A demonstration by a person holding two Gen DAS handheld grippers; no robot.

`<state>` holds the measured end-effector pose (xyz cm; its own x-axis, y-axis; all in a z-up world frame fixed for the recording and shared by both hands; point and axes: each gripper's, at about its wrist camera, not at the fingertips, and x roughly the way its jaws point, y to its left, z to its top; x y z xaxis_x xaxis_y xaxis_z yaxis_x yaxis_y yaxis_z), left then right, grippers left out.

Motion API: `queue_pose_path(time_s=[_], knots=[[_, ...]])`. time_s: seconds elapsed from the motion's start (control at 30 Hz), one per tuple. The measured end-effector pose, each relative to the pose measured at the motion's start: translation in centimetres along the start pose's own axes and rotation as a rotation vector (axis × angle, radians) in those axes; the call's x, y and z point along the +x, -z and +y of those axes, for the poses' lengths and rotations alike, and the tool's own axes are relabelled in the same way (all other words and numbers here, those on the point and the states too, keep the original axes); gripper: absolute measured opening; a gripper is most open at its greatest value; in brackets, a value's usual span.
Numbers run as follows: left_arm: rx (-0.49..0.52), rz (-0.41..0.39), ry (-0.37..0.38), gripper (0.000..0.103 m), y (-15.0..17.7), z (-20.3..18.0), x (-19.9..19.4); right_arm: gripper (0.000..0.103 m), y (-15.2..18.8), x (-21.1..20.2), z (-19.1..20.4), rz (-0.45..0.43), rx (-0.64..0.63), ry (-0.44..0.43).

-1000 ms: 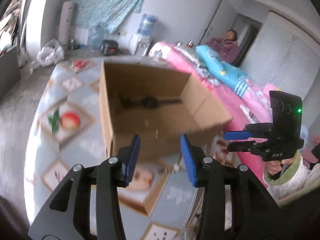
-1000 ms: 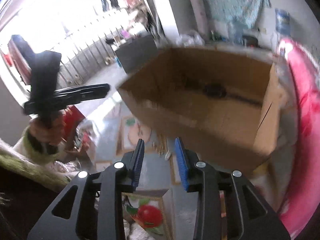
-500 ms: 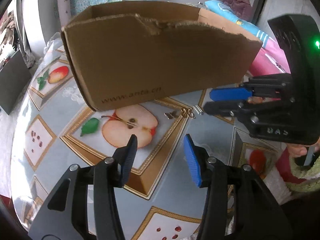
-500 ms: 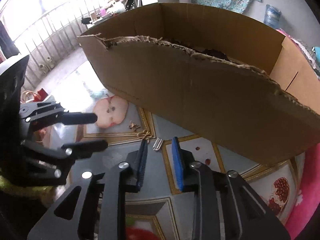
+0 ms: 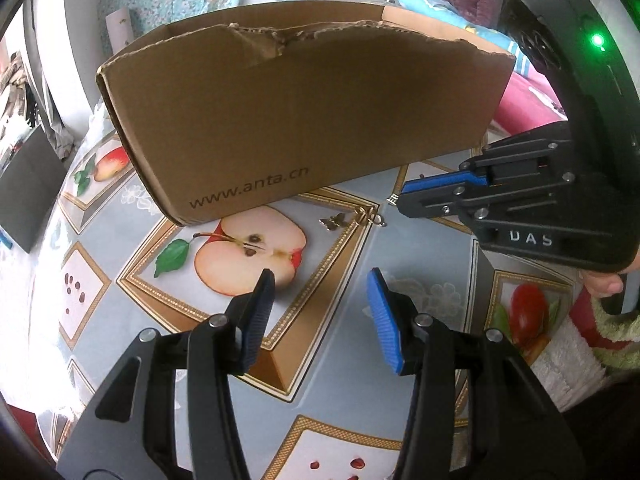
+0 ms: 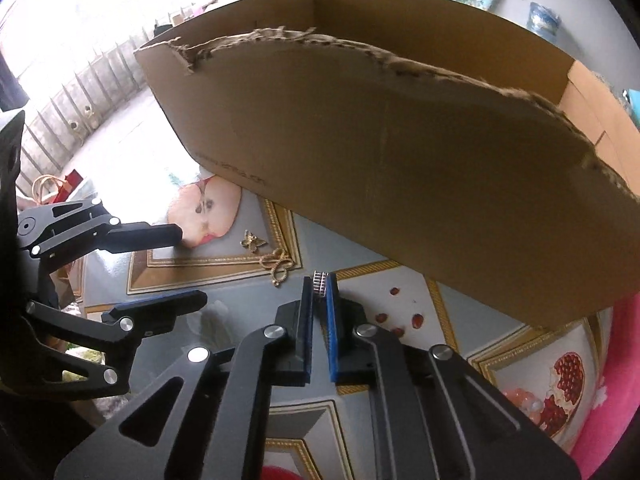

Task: Organize jewelry
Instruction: 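Grasp a silver spring clasp with the right tool while the left tool grasps a gold earring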

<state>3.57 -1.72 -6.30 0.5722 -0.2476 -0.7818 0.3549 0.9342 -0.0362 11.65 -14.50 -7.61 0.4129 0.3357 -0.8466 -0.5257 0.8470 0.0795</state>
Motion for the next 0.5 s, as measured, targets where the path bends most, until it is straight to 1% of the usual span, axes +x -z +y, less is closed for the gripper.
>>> queue_pose_path(time_s=[0.1, 0.2, 0.37, 0.4, 0.43, 0.47, 0.5], knots=[[0.000, -0.002, -0.002, 0.046, 0.1, -0.2, 0.1, 0.004, 0.5, -0.4, -0.7, 0.001, 0.031, -0.015], [-0.007, -0.007, -0.003, 0.046, 0.2, -0.1, 0.1, 0.004, 0.9, -1.2, -1.5, -0.004, 0.061, -0.022], [-0.020, -0.022, 0.015, 0.045, 0.3, 0.1, -0.1, 0.004, 1.9, -2.5, -3.1, -0.014, 0.106, -0.009], [-0.019, -0.032, 0.023, 0.044, 0.3, 0.0, -0.3, 0.004, 2.2, -2.7, -3.5, -0.017, 0.115, -0.008], [-0.015, -0.040, 0.031, 0.039, 0.2, 0.0, -0.4, 0.004, 2.4, -2.9, -3.7, -0.020, 0.125, -0.008], [-0.011, -0.048, 0.038, 0.037, 0.1, -0.1, -0.5, 0.004, 2.6, -3.1, -3.9, -0.021, 0.132, -0.010], [-0.011, -0.054, 0.043, 0.036, -0.1, -0.2, -0.6, 0.004, 2.9, -3.3, -4.2, -0.023, 0.144, -0.014]])
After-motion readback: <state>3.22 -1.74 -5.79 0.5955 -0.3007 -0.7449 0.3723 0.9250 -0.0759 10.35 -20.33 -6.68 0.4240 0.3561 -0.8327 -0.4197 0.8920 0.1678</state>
